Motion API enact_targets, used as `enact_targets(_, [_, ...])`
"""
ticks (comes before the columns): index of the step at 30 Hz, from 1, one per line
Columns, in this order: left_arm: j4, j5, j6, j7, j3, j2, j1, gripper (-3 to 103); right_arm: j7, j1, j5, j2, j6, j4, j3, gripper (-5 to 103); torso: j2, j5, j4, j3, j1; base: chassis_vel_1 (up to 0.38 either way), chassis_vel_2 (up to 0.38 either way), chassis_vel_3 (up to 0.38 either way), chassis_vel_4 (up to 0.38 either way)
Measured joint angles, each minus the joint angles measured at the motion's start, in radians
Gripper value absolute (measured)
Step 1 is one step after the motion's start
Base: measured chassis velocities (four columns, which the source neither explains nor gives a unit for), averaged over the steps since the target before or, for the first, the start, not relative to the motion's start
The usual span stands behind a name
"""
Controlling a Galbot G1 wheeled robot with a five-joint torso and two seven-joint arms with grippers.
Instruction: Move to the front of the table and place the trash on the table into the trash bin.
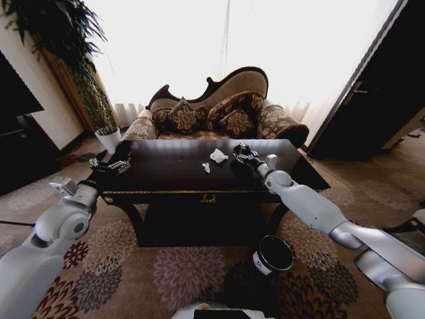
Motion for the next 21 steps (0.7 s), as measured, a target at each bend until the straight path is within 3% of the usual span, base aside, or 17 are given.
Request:
enact_targets(2, [0.000,0.000,0.000,0.000,0.000,0.000,0.000,100,0.005,-0.005,-0.002,0.001,0.003,0.000,0.005,46,0.000,0.0001,0.0000,0.000,0.000,0.000,0.000,0.000,0.000])
enact_targets(5, [0.000,0.000,0.000,0.000,0.000,0.000,0.000,100,0.007,-0.009,-0.003,0.000,0.003,0.005,0.009,41,0.000,0.0001,-0.0001,0.000,0.000,0.000,0.000,0.000,0.000])
enact_targets(6, [0.000,0.000,0.000,0.000,0.000,0.000,0.000,100,0.011,-0.014,-0.005,-0.001,0.003,0.013,0.015,30,0.000,0.0001,-0.0001,0.000,0.000,0.000,0.000,0.000,0.000])
enact_targets(8, [0.000,0.000,0.000,0.000,0.000,0.000,0.000,100,0.015,-0.017,-0.006,-0.002,0.003,0.017,0.018,30,0.000,0.0001,-0.0001,0.000,0.000,0.000,0.000,0.000,0.000])
enact_targets(14, [0.000,0.000,0.000,0.000,0.000,0.000,0.000,100,0.036,-0.057,-0.010,-0.009,0.003,0.055,0.045,3,0.000,0.0001,0.0000,0.000,0.000,0.000,0.000,0.000,0.000])
enact_targets(21, [0.000,0.000,0.000,0.000,0.000,0.000,0.000,100,0.055,-0.098,-0.019,-0.023,-0.001,0.097,0.078,0,0.000,0.0000,0.0000,0.000,0.000,0.000,0.000,0.000,0.000])
